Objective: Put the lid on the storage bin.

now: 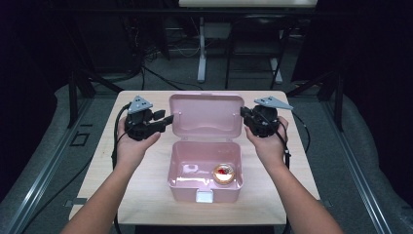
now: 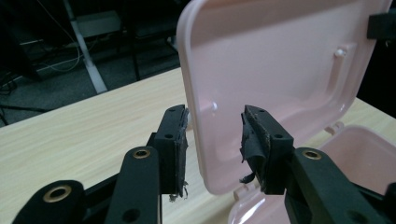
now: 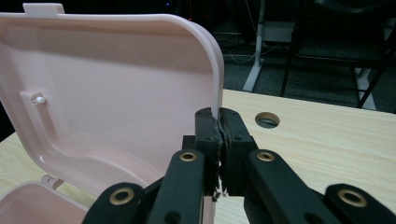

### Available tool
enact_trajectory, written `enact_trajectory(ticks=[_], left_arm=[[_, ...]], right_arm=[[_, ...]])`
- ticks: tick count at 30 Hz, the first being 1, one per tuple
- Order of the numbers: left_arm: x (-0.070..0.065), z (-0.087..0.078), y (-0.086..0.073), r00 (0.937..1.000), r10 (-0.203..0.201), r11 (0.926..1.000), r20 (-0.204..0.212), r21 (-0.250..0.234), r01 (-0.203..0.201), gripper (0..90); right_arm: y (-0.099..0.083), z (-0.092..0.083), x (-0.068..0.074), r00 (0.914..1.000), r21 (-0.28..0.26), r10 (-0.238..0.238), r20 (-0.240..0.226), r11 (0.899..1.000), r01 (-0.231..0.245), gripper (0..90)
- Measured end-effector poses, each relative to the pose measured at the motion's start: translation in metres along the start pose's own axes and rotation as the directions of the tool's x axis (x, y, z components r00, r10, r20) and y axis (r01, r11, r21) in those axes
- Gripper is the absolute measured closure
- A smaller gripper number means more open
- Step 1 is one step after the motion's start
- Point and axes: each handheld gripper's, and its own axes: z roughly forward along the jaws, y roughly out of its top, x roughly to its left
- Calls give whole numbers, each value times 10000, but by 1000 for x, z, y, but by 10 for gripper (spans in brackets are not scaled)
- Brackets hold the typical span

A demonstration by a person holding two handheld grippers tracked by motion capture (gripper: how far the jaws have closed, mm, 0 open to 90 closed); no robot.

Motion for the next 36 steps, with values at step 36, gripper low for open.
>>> enact_trajectory(ticks=[36], left_arm=[[2, 18, 20, 9967, -387, 9965, -710, -772, 332, 842]], right_arm=[[0, -5, -1, 9995, -420, -288, -114, 9987, 283, 823]])
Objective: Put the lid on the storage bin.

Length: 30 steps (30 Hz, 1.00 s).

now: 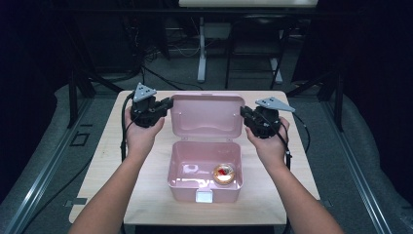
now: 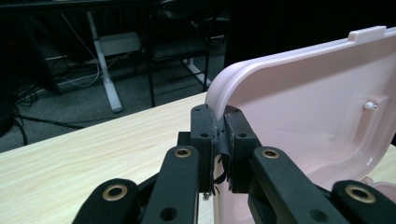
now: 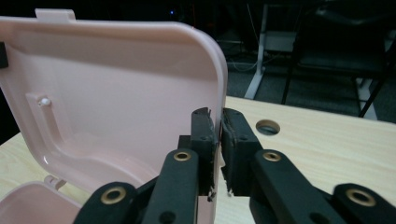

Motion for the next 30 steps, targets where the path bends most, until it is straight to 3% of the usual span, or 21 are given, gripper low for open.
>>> enact_trajectory(ticks=[8, 30], left_arm=[[0, -4, -1, 9998, -103, 9999, 140, -78, 104, 845], [0, -5, 5, 10000, -32, 9999, 66, -135, 33, 848]], right_arm=[[15, -2, 3, 9995, -68, -231, 229, 9997, 233, 853], [21, 2, 3, 9988, -90, -275, 407, 9996, 278, 869]])
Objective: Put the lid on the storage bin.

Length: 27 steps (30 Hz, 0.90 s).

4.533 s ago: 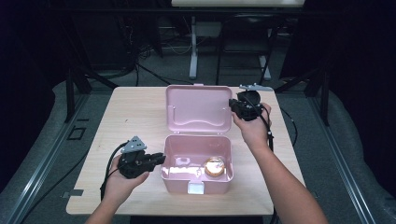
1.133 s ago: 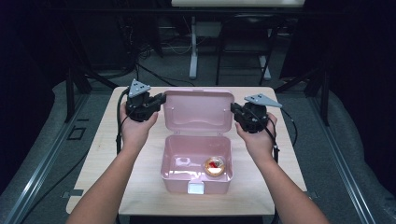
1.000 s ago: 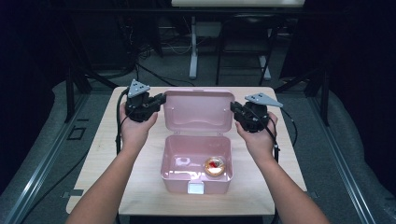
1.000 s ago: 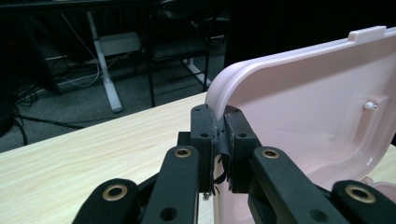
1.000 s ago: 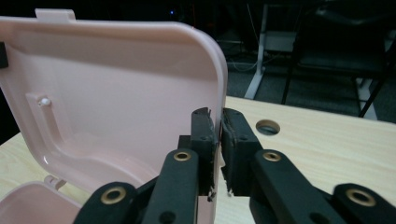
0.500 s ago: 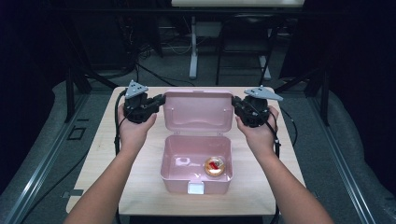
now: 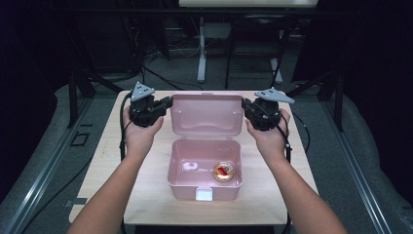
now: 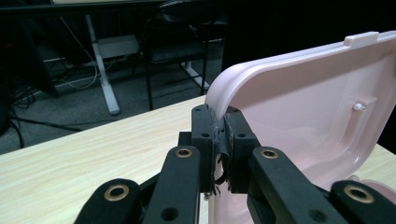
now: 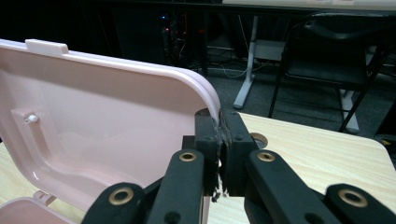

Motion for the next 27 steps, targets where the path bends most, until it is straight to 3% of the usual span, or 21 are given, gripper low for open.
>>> enact_trajectory(ticks=[6, 15, 27], left_arm=[[2, -3, -1, 9997, 98, 9999, 205, -25, -97, 845], [1, -12, -6, 9995, 272, 9996, 167, -81, -270, 844], [-3, -20, -9, 9988, 379, 9992, 311, -137, -375, 837]], right_arm=[[0, -1, 0, 10000, -60, 32, -54, 10000, -33, 866], [-4, -8, 3, 9990, -210, -139, -426, 9997, 130, 858], [-7, -18, 7, 9986, -205, -222, -489, 9996, 212, 852]])
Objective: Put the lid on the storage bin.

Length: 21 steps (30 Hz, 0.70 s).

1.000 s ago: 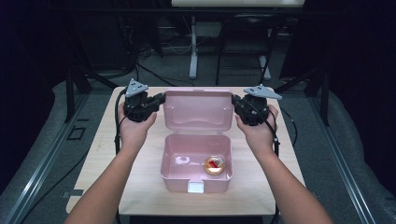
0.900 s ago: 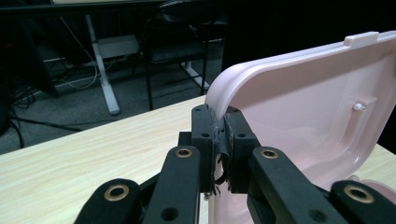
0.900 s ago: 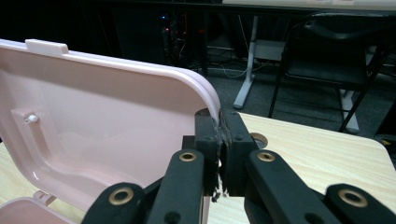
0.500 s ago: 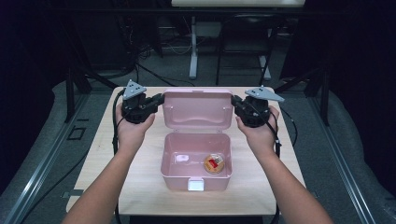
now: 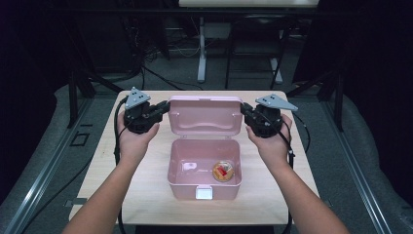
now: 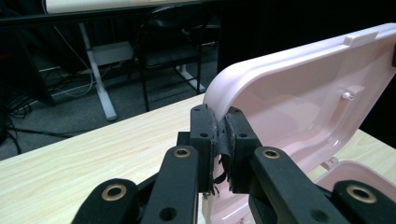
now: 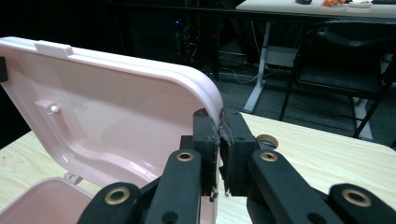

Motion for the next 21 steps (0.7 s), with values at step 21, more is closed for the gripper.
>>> enact_trajectory(ticks=[21], left_arm=[[-5, -15, -5, 9994, -53, 10000, 332, -14, 54, 833]], right_arm=[[-3, -13, 5, 9998, 124, -126, -123, 9998, 127, 842]])
